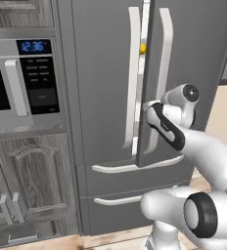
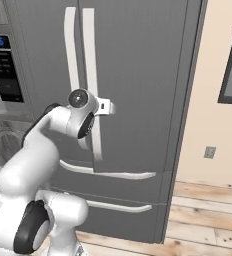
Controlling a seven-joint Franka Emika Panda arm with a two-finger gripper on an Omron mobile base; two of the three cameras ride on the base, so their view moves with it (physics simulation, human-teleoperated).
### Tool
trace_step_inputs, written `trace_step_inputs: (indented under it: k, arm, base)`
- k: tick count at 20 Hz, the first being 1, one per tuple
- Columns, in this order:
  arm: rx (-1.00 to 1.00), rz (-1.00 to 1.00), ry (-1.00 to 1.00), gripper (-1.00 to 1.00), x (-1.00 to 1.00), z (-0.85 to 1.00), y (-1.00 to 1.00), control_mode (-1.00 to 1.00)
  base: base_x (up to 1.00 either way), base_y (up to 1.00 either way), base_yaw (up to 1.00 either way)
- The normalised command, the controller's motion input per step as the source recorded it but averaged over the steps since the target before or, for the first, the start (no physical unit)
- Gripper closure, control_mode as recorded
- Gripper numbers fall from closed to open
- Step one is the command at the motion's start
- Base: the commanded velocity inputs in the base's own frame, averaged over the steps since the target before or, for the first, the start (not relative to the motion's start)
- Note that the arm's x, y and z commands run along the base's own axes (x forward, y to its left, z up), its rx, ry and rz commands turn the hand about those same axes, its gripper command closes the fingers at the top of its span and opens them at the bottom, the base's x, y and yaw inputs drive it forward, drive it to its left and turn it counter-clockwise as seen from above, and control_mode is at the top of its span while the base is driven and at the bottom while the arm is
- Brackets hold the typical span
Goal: Retrieve a lemon from the fridge and place it on the cutting board with the fish.
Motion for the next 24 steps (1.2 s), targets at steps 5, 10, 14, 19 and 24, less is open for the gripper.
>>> trace_step_inputs:
  k: [5,10,14,19,24]
  arm:
    - [0.00,0.02,0.00,1.00,-1.00,0.21,-0.84,-1.00]
    - [0.10,0.15,0.08,1.00,-1.00,0.22,-1.00,-1.00]
    - [0.14,0.17,0.12,1.00,-1.00,0.18,-1.00,-1.00]
    - [0.06,0.16,0.21,1.00,-0.64,-0.15,-0.99,-1.00]
    - [0.02,0.09,0.02,1.00,-0.01,0.00,-0.10,-1.00]
  base:
    - [0.00,0.00,0.00]
    - [0.00,0.00,0.00]
    - [0.00,0.00,0.00]
    - [0.00,0.00,0.00]
    - [0.00,0.00,0.00]
